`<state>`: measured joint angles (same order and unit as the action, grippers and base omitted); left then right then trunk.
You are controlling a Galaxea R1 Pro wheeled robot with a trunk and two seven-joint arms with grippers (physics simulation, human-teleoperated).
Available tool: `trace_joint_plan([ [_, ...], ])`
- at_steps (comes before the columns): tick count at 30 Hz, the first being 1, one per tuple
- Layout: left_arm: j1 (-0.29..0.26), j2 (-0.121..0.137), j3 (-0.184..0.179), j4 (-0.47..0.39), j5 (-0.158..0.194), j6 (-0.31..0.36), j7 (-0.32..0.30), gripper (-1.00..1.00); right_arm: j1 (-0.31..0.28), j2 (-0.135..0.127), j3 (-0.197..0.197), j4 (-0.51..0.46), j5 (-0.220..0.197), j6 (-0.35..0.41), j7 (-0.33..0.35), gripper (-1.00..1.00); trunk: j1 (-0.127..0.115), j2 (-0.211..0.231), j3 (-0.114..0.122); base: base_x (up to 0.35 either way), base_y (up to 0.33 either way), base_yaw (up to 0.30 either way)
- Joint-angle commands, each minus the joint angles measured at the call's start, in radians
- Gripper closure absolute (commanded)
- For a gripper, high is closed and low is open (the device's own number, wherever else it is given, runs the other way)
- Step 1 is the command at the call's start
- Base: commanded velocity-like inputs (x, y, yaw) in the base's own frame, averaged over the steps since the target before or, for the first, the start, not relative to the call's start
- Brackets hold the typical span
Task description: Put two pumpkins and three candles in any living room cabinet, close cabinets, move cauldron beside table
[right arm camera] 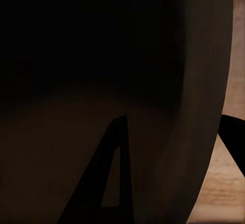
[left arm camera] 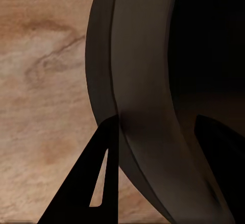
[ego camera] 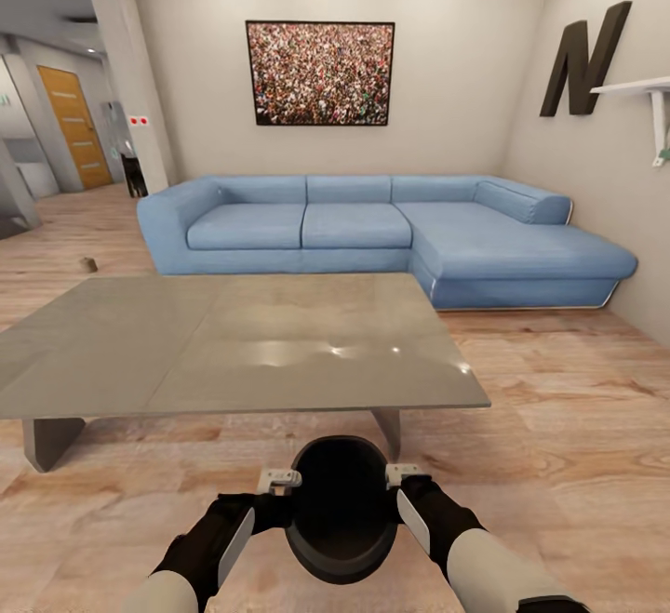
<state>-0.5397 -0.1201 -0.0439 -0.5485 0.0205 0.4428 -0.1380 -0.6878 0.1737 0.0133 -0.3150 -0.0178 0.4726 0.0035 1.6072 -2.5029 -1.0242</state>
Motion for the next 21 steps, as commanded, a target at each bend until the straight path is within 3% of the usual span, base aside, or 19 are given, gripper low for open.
trace_joint_plan([
  [1,-0.001,0.0,-0.004,-0.001,0.03,0.008,-0.003,1.0,-0.001,0.0,0.01,-0.004,-0.011,-0.025,0.001,1.0,0.0,-0.001,-0.005,0.0,0.0,0.0],
  [21,0.0,0.002,-0.004,-0.001,0.03,0.008,-0.003,1.0,-0.001,0.0,0.01,-0.004,-0.011,-0.025,0.001,1.0,0.009,-0.006,-0.082,0.0,0.0,0.0],
])
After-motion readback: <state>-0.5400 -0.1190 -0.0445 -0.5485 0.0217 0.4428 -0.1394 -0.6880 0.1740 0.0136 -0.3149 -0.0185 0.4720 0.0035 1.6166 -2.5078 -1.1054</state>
